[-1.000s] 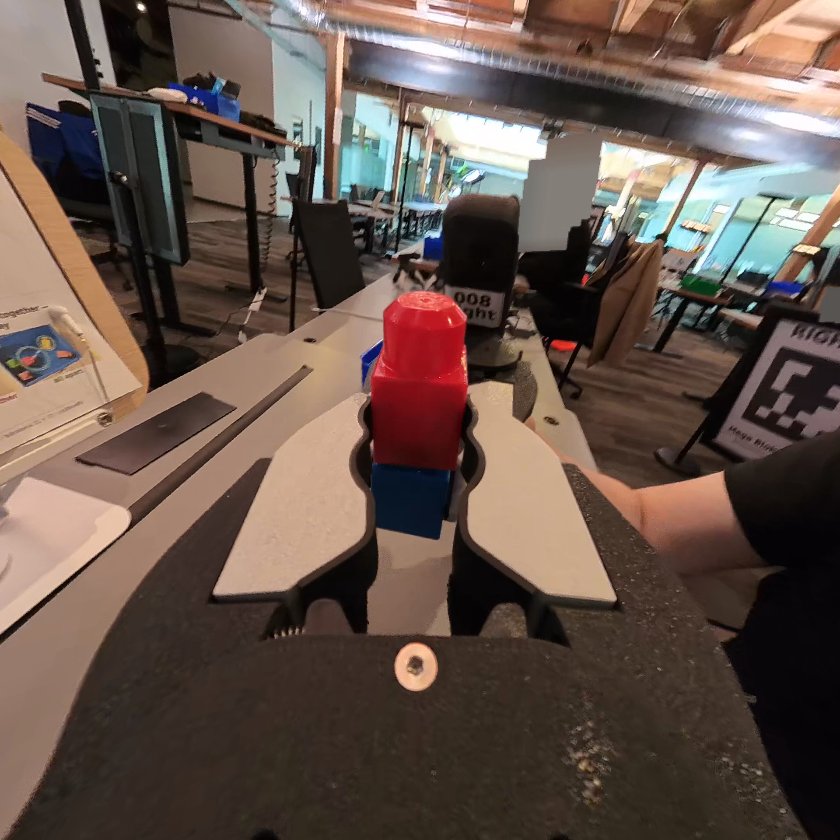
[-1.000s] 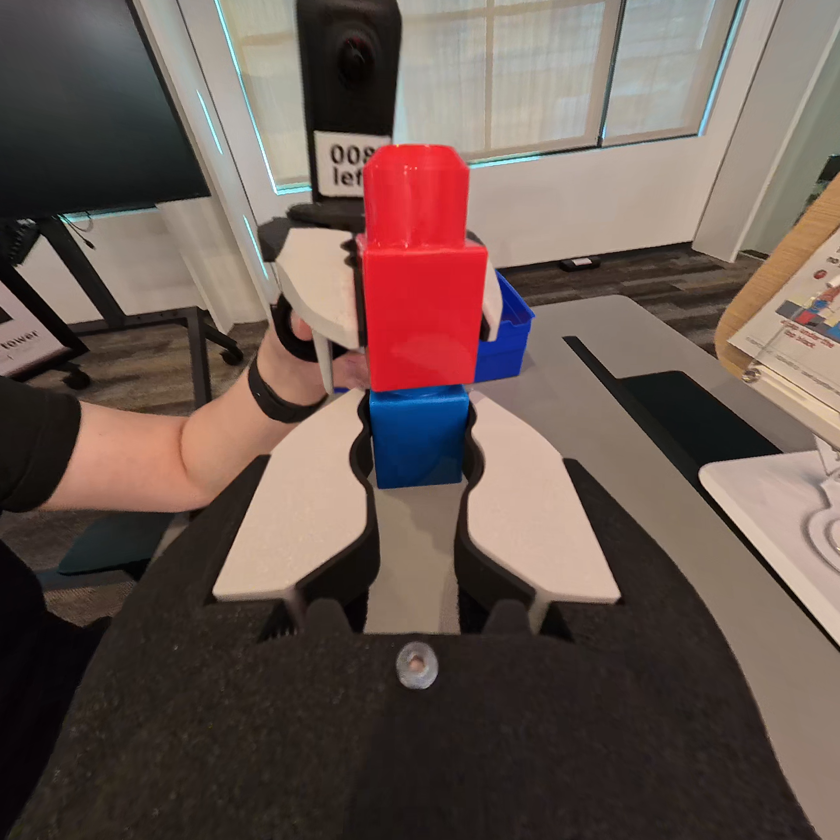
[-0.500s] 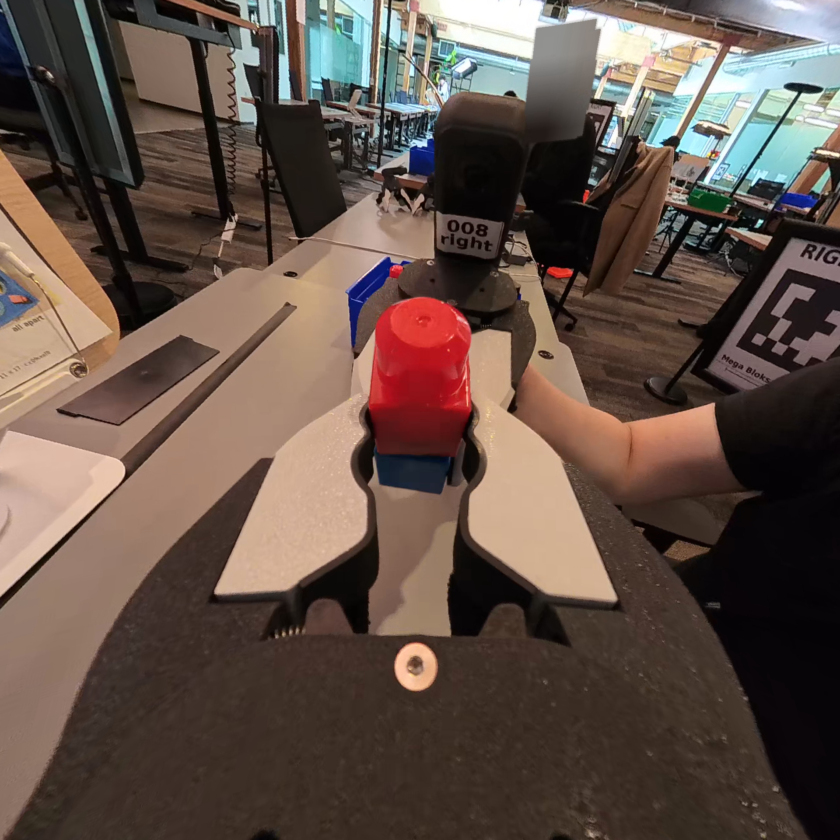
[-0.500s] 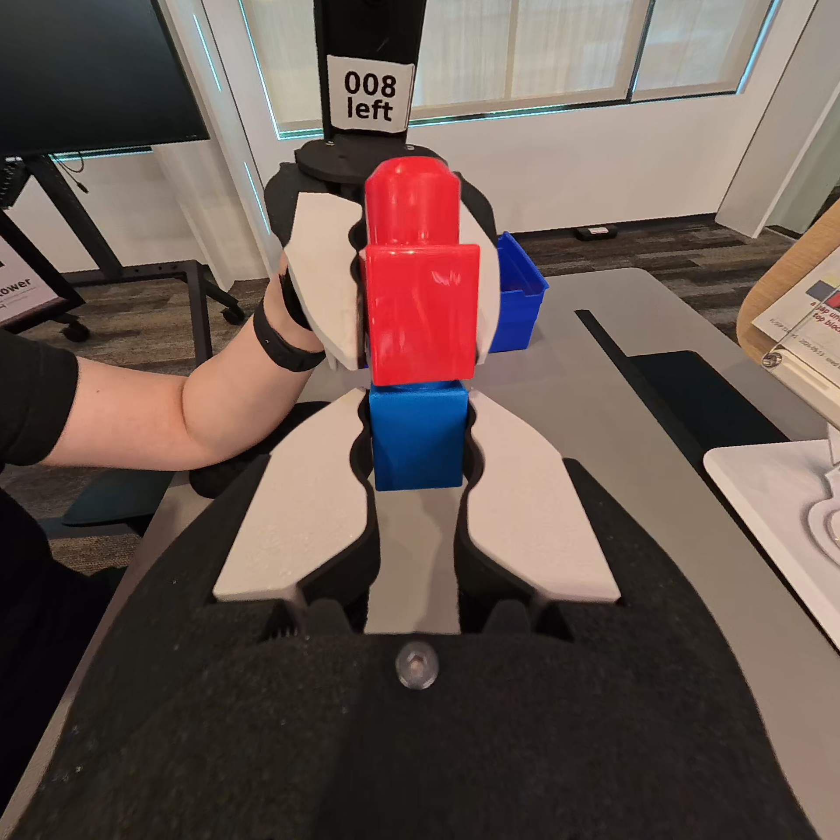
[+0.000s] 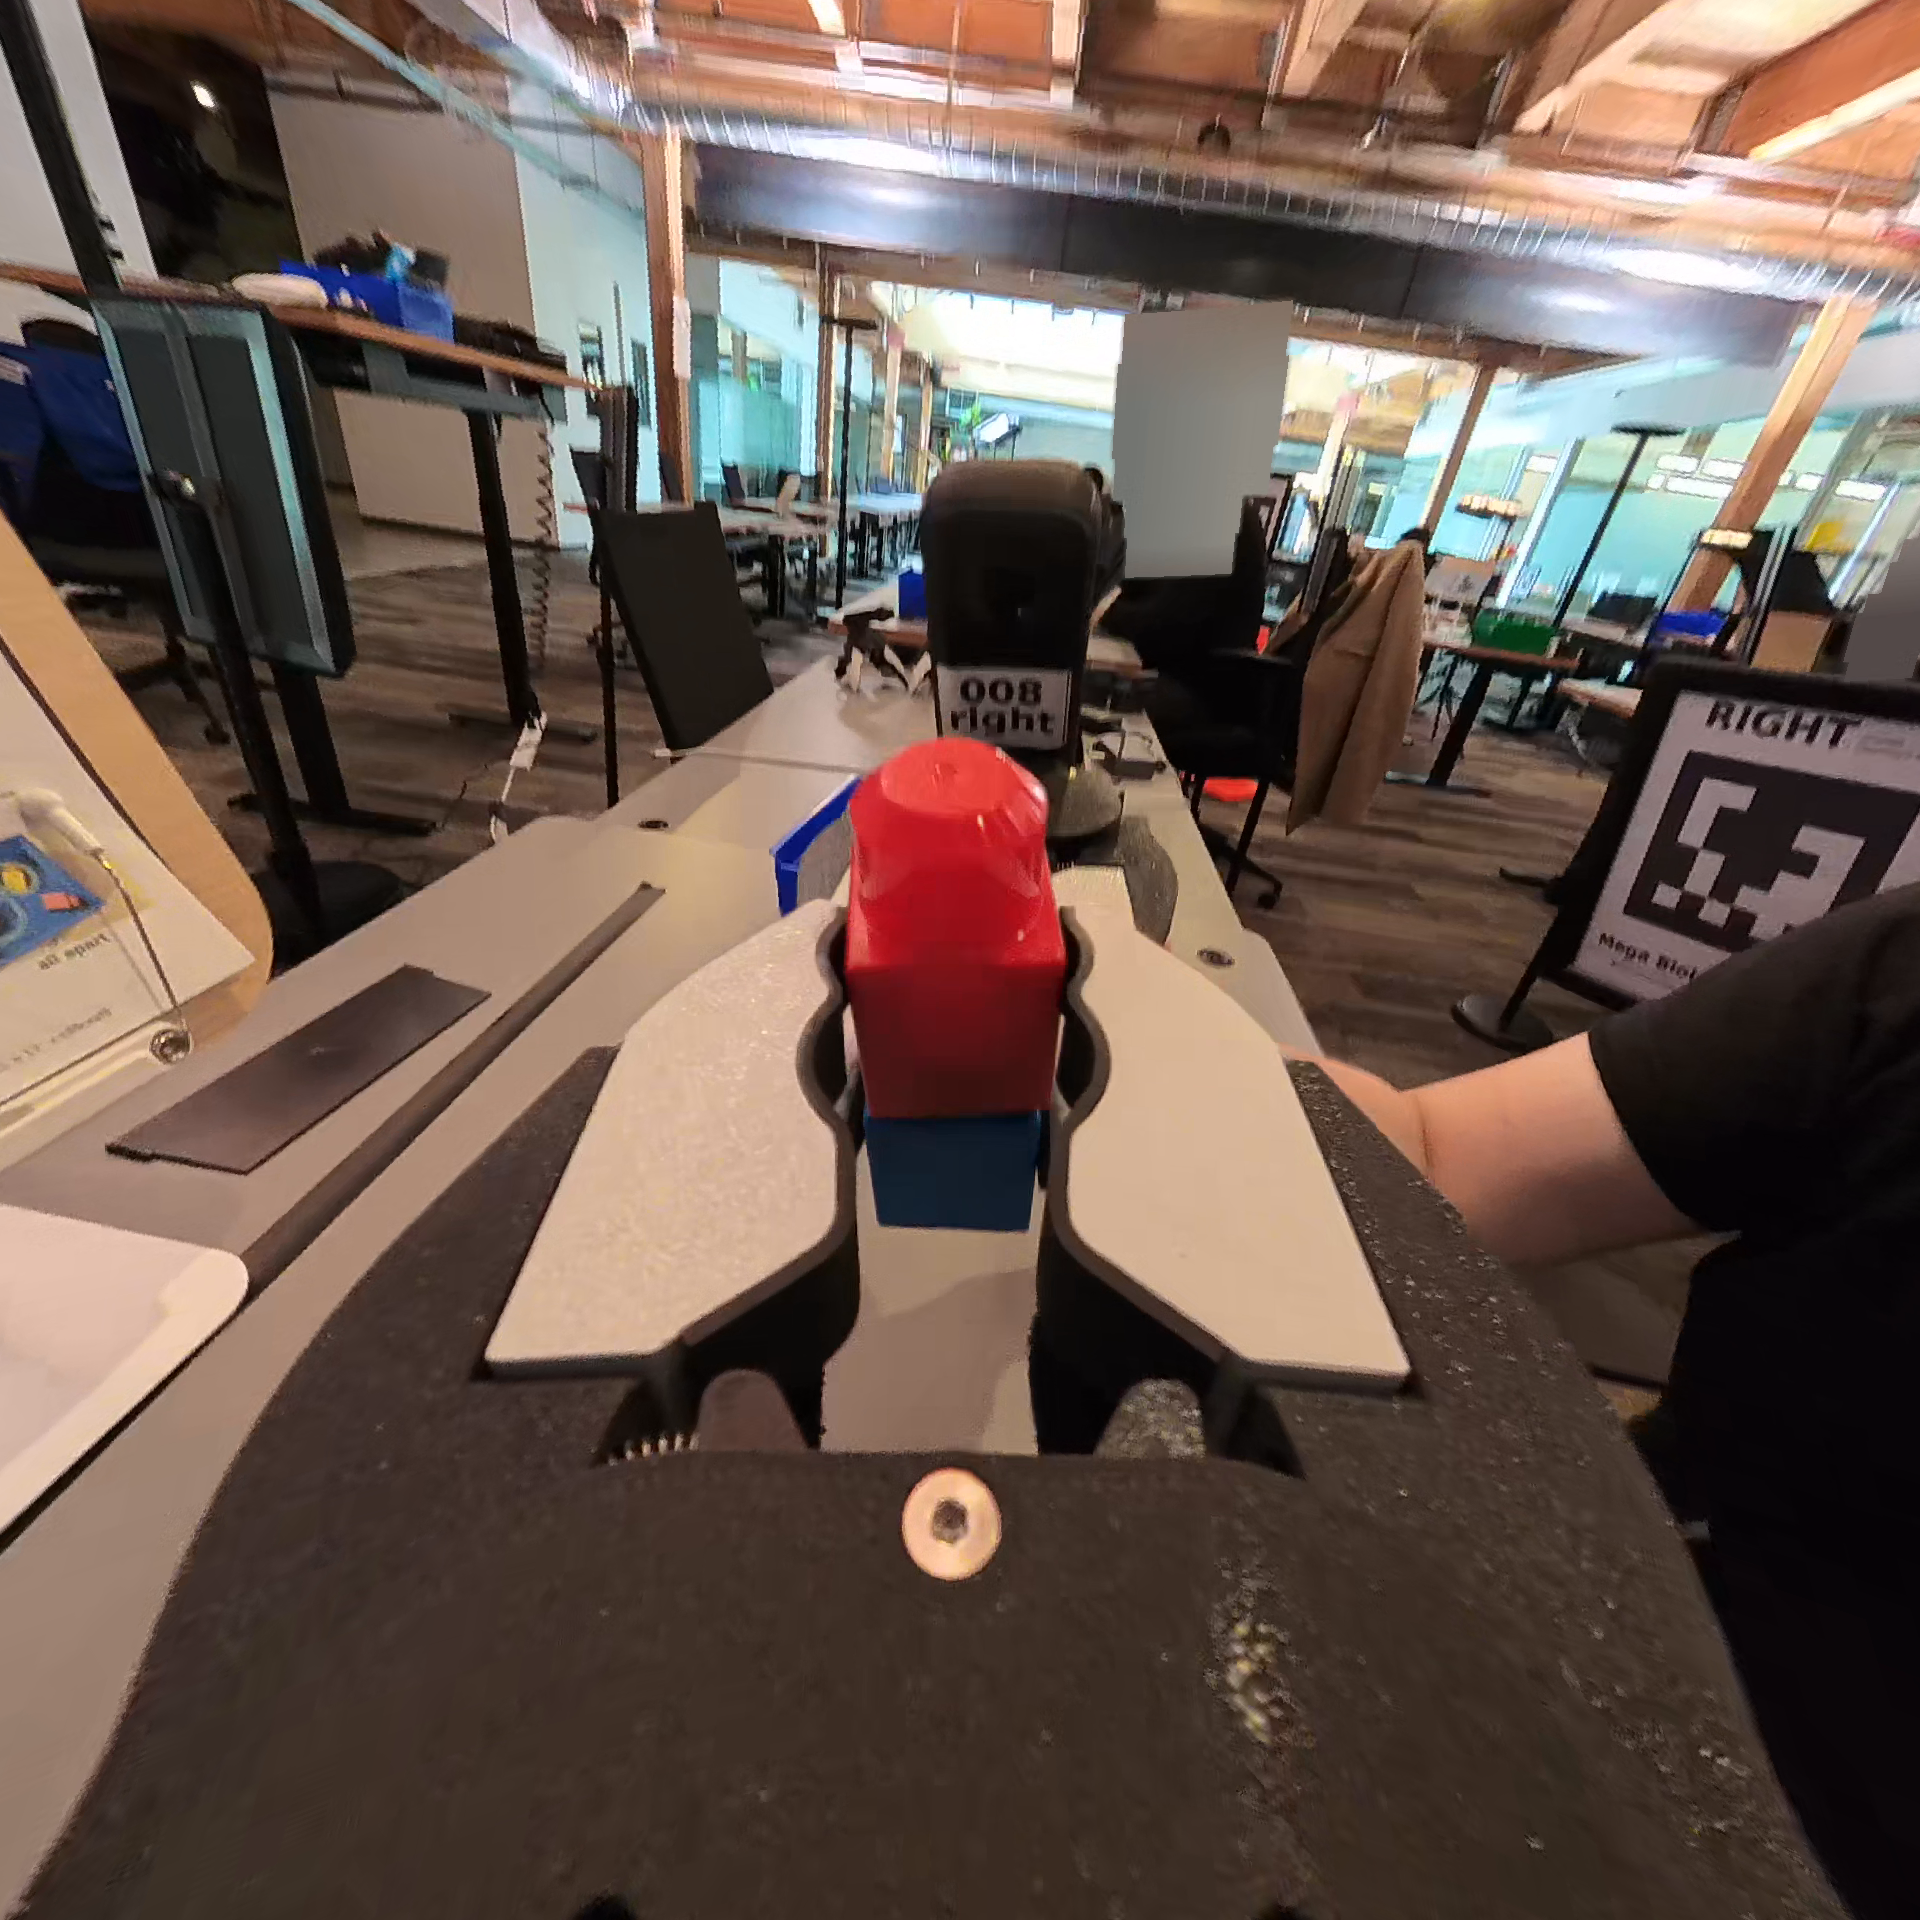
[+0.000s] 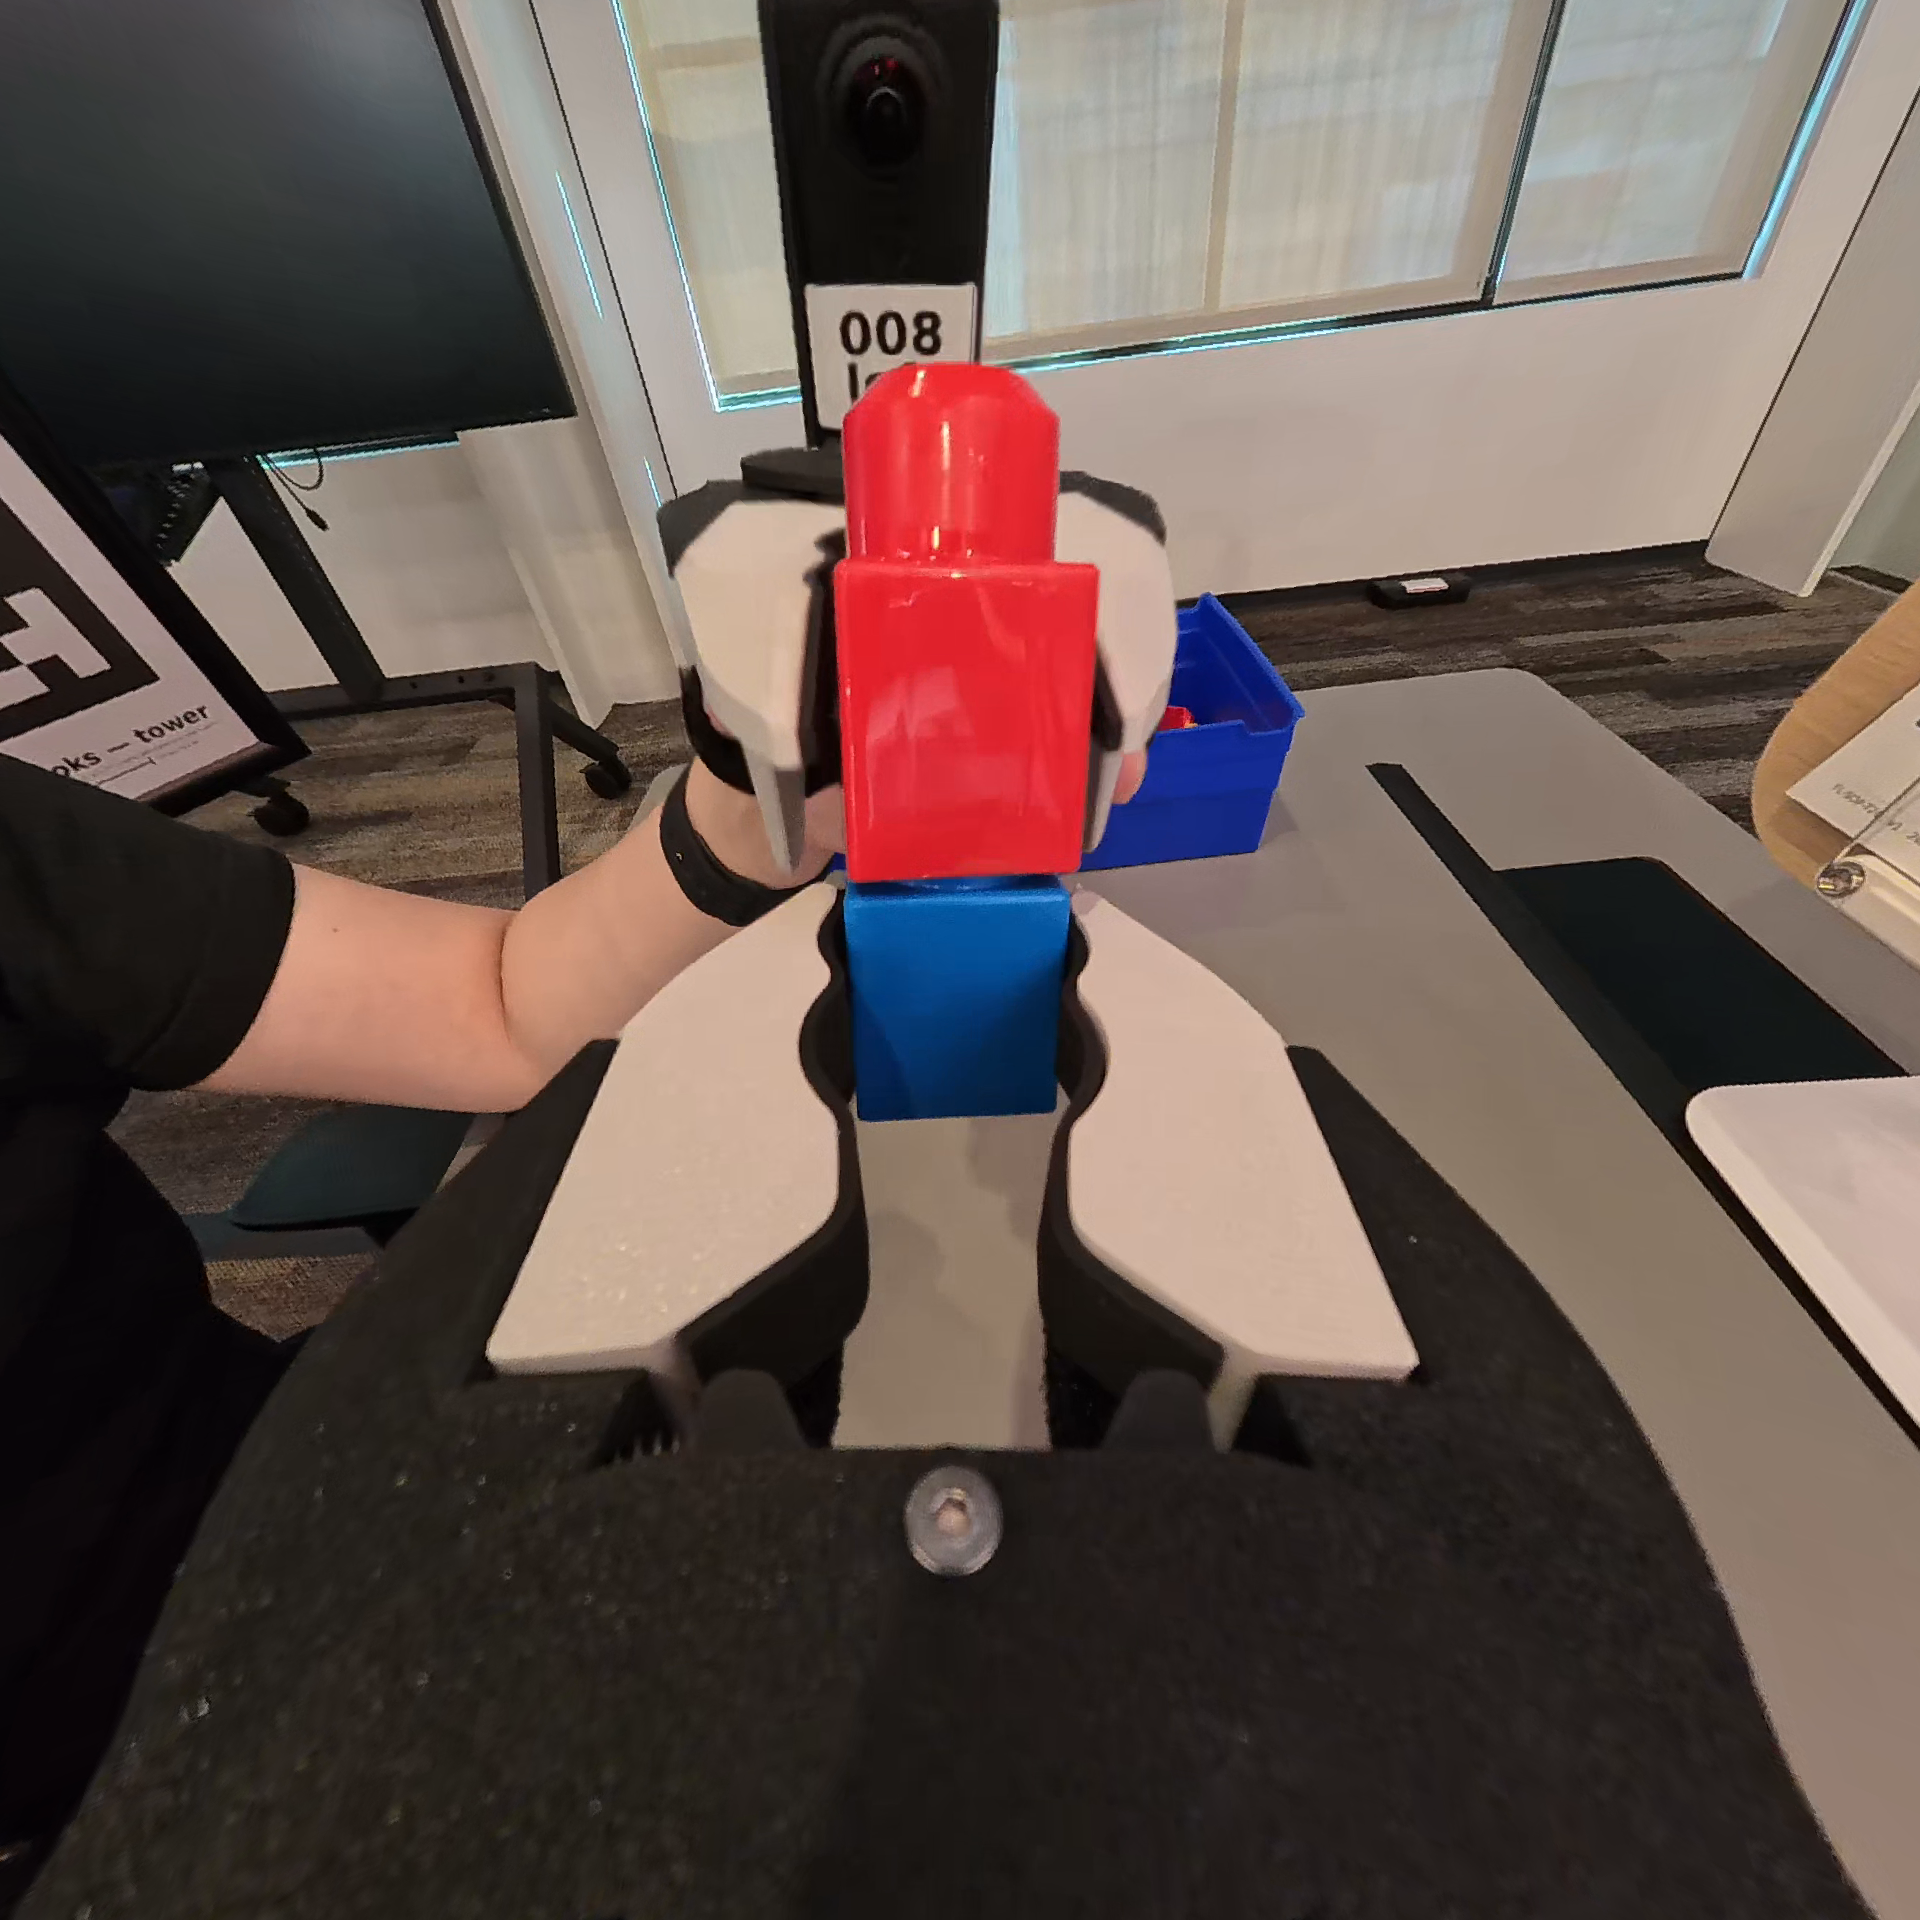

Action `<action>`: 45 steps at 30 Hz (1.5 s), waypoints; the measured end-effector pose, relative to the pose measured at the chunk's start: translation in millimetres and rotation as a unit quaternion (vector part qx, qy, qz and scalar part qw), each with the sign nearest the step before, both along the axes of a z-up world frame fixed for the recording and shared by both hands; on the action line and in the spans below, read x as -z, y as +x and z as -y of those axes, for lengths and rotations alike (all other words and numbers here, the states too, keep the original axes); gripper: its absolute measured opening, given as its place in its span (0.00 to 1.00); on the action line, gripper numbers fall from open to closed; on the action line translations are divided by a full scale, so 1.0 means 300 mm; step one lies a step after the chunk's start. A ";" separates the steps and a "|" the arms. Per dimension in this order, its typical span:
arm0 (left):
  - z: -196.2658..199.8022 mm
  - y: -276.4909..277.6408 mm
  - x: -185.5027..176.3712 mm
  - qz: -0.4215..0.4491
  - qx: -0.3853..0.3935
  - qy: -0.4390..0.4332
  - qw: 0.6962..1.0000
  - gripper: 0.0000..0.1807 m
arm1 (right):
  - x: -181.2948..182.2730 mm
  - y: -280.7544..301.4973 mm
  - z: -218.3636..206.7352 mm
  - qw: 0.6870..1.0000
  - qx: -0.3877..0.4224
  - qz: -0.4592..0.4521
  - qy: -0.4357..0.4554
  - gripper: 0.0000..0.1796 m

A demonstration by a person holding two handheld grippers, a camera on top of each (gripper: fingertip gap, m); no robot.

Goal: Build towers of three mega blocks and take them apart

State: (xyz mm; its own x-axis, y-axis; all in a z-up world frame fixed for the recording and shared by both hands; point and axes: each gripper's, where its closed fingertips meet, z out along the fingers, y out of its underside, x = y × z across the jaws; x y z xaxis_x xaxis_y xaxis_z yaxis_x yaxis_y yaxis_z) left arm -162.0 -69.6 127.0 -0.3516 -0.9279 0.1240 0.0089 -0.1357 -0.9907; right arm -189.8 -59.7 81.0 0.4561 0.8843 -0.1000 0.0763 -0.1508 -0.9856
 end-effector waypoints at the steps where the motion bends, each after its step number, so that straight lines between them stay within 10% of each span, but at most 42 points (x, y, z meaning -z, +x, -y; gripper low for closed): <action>1: -0.003 -0.003 -0.013 0.012 -0.002 -0.009 1.000 0.20 | 0.005 -0.003 -0.001 1.000 0.001 0.006 0.001 0.20; 45: -0.021 -0.005 0.037 -0.052 0.002 -0.026 0.998 0.20 | 0.029 -0.019 -0.008 0.998 -0.039 -0.042 -0.036 0.20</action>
